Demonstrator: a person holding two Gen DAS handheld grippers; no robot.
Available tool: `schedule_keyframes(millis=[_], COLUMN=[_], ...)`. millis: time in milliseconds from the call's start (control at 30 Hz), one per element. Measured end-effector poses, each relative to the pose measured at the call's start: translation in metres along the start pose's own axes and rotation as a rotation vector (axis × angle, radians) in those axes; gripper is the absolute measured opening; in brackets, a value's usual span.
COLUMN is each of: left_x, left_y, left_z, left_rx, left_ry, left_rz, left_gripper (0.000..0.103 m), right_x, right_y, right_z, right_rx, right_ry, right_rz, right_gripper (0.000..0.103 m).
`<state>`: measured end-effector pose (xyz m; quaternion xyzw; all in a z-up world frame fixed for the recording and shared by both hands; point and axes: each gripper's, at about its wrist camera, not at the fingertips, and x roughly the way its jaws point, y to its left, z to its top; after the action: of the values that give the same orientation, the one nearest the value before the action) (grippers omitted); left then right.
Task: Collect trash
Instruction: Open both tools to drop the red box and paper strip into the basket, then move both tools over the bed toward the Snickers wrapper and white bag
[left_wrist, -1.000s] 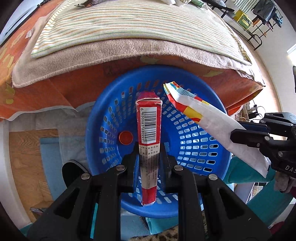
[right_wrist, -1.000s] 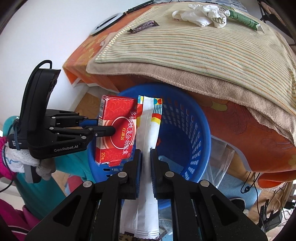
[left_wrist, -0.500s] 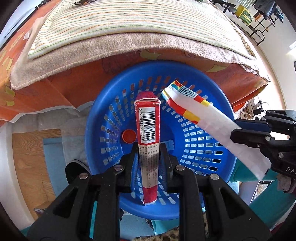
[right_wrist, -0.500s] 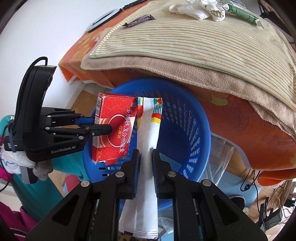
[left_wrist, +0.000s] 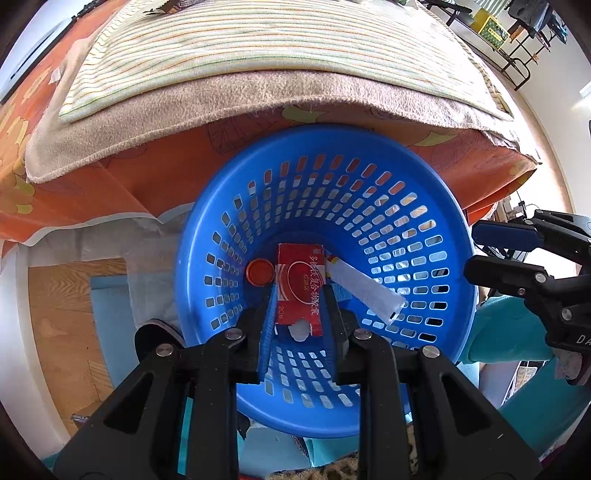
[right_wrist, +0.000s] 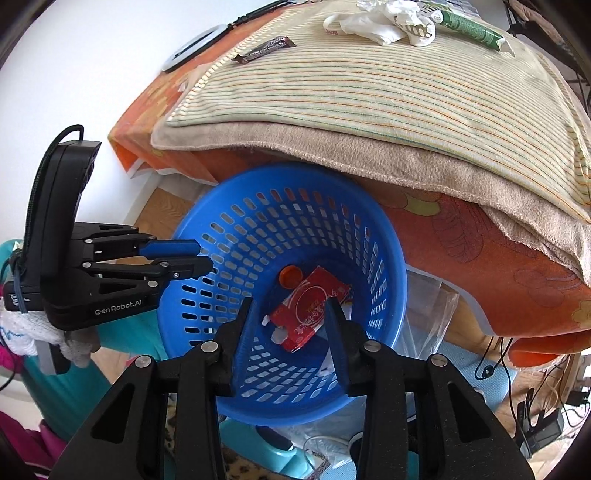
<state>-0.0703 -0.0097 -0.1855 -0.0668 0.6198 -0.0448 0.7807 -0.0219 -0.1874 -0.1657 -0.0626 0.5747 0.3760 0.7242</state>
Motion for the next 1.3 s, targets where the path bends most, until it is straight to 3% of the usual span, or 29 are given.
schedule_keyframes(millis=[100, 200, 300, 533, 633, 733, 1100, 1300], left_x=[-0.003, -0.010, -0.017, -0.037, -0.047, -0.057, -0.085, -0.090], left_y=[-0.002, -0.001, -0.002, 0.000, 0.008, 0.014, 0.045, 0.068], left_z=[0.001, 0.004, 0.009, 0.030, 0.042, 0.057, 0.109, 0.136], left_rx=[0.002, -0.001, 0.000, 0.010, 0.004, 0.006, 0.019, -0.028], left_ry=[-0.004, -0.025, -0.044, -0.094, -0.117, -0.141, -0.215, -0.244], left_rz=[0.002, 0.002, -0.004, -0.011, -0.006, 0.000, 0.023, 0.020], left_gripper=[0.025, 0.040, 0.040, 0.042, 0.062, 0.063, 0.063, 0.063], right_x=[-0.001, -0.003, -0.006, -0.022, -0.030, -0.037, -0.069, -0.090], right_y=[-0.002, -0.004, -0.004, -0.004, -0.006, -0.010, -0.033, -0.047], right_z=[-0.001, 0.000, 0.003, 0.013, 0.020, 0.026, 0.062, 0.093], right_rx=[0.001, 0.007, 0.009, 0.005, 0.009, 0.006, 0.052, 0.080], right_ry=[-0.001, -0.007, -0.017, -0.070, -0.094, -0.111, -0.201, -0.279], right_rz=[-0.004, -0.008, -0.018, -0.039, -0.040, -0.050, -0.060, -0.077], right_gripper=[0.035, 0.036, 0.037, 0.052, 0.056, 0.062, 0.063, 0.064])
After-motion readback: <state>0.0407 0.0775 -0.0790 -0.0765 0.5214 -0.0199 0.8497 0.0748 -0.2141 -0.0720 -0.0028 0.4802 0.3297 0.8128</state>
